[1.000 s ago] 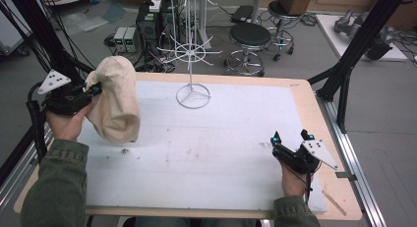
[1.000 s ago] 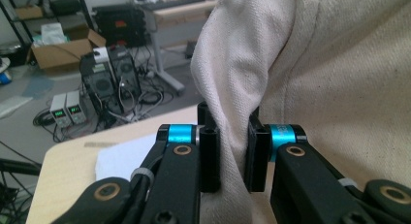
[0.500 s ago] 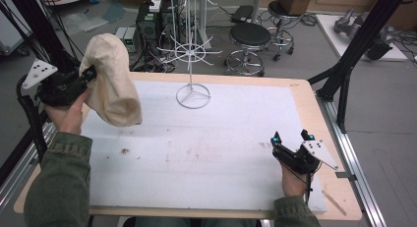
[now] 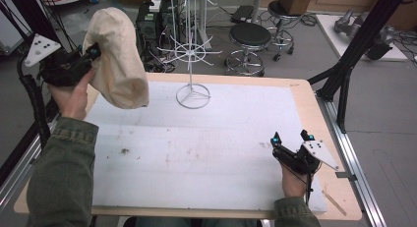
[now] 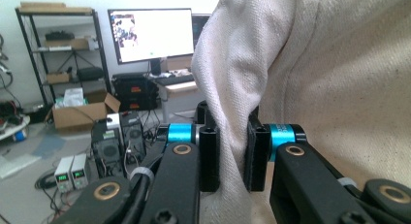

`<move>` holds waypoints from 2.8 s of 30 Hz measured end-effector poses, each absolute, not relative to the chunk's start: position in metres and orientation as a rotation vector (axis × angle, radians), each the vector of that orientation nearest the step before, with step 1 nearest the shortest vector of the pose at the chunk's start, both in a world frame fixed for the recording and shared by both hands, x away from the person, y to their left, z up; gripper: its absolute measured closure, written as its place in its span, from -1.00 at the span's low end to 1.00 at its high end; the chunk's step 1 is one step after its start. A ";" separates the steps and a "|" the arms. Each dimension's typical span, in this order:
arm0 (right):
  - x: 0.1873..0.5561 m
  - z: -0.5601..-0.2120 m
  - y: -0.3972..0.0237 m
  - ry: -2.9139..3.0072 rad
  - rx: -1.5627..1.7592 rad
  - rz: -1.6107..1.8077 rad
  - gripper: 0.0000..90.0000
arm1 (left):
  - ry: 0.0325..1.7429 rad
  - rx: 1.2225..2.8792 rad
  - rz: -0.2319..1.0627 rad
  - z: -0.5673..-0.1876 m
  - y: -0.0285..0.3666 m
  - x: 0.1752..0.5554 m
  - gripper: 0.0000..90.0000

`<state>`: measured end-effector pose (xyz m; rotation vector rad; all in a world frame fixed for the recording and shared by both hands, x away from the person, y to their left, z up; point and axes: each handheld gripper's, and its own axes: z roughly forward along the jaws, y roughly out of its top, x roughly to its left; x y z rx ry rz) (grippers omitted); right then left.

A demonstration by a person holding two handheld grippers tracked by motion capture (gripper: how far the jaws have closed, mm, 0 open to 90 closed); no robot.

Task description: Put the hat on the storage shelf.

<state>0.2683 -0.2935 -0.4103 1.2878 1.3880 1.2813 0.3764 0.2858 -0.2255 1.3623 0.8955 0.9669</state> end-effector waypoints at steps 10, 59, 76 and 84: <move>0.269 -0.411 -0.294 1.391 1.287 1.279 -0.82 | 0.842 1.348 1.011 -0.184 0.259 0.397 0.78; 0.268 -0.411 -0.293 1.410 1.272 1.298 -0.82 | 0.859 1.451 0.933 -0.180 0.194 0.490 0.63; 0.269 -0.410 -0.293 1.401 1.268 1.301 -0.82 | 0.833 1.497 0.892 -0.194 0.198 0.487 0.18; 0.269 -0.411 -0.294 1.402 1.268 1.297 -0.82 | 0.835 1.476 0.902 -0.196 0.201 0.485 -0.15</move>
